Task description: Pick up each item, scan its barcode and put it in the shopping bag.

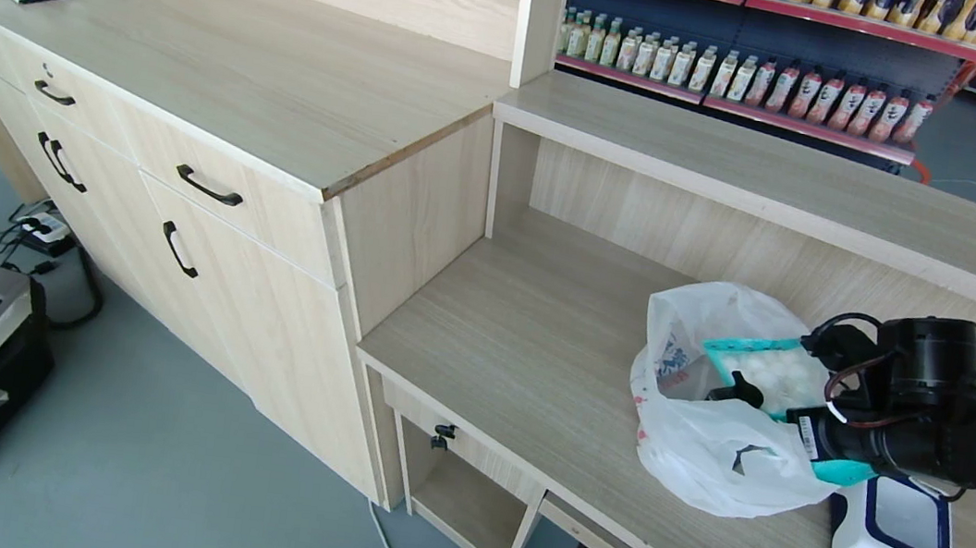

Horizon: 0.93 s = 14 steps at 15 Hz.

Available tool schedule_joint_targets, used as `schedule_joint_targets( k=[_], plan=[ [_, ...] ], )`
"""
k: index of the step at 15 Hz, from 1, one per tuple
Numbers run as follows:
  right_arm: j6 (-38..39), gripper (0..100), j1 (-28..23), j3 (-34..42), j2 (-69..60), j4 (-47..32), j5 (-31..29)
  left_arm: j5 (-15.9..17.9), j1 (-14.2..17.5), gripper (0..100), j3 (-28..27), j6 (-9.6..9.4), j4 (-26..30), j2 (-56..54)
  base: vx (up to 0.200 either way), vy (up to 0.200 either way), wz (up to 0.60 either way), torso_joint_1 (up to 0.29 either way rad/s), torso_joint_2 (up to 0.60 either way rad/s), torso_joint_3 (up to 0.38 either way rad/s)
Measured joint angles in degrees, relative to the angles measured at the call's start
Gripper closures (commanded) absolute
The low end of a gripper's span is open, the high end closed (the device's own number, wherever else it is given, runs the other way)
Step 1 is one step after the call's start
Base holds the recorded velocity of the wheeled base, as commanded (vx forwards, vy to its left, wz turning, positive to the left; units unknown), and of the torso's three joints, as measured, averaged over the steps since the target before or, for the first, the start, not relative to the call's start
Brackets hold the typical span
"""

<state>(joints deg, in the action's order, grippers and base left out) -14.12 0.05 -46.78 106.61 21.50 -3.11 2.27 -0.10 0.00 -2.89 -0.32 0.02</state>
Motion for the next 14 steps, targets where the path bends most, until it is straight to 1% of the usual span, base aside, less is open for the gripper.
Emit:
schedule_joint_targets(
  k=[8,9,14],
  plan=[
    [0.02,100,0.0,0.09,0.45,-0.18,0.11,0.02,0.02,0,0.0,0.0,-0.01,-0.02,0.0,0.0,0.0,0.0,0.0,0.0],
    [0.05,0,0.0,0.09,0.56,-0.18,0.18,0.0,0.0,0,0.0,-0.01,-0.01,0.0,0.0,0.0,0.0,0.0,0.0,0.0],
    [0.11,0,-0.1,-0.11,0.34,-0.18,1.37,0.02,0.0,0,0.0,0.0,0.0,0.0,0.0,0.0,0.0,0.0,0.0,0.0]
  ],
)
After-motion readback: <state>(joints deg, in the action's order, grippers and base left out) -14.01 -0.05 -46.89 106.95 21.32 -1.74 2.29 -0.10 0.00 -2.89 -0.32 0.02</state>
